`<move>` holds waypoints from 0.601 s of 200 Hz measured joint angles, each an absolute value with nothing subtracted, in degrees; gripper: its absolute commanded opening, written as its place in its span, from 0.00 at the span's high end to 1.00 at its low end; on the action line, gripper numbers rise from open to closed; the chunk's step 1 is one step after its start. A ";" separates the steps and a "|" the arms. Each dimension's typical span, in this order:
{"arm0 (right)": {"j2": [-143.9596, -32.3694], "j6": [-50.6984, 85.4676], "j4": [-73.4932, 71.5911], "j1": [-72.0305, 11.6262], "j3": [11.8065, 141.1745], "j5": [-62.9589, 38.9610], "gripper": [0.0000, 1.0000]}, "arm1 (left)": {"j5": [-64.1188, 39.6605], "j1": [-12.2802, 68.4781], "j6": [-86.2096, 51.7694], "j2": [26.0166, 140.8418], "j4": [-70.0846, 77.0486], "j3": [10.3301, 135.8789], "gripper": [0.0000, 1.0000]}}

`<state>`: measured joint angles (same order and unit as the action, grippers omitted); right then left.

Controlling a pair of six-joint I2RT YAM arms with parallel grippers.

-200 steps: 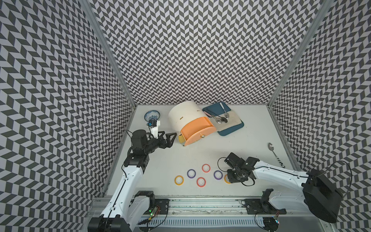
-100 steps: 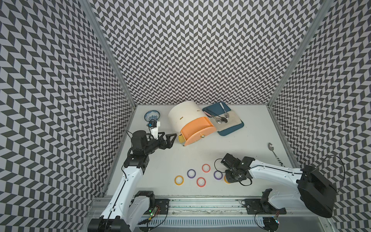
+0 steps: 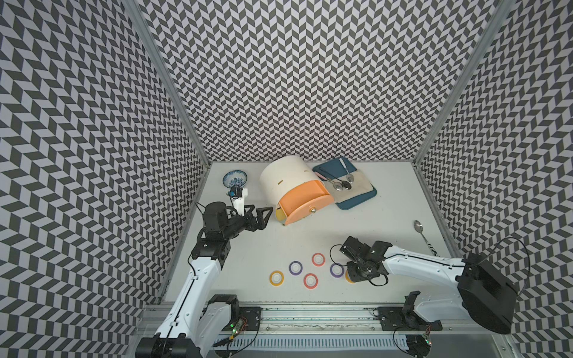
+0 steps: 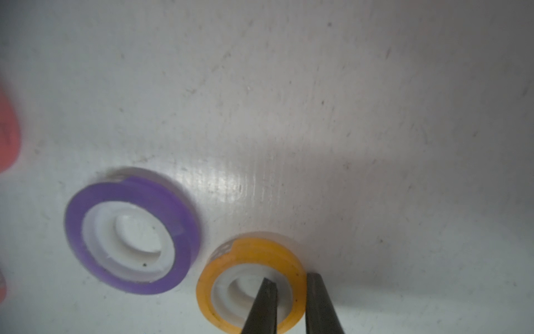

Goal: Place the transparent tape into the drawer according to color
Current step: Pick up the tape at the center of the board.

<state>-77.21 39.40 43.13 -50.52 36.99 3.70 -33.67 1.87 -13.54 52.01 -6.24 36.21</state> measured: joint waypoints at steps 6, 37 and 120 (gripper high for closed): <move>-77.21 39.51 43.31 -50.52 37.17 3.77 1.00 | -33.67 1.87 -13.54 52.01 -6.26 36.21 0.00; -76.77 39.70 44.95 -50.43 39.94 4.73 1.00 | -33.65 1.87 -13.56 51.99 -6.48 36.21 0.00; -70.91 38.59 50.57 -47.16 50.24 7.05 1.00 | -33.30 1.87 -13.61 49.95 -8.36 36.21 0.00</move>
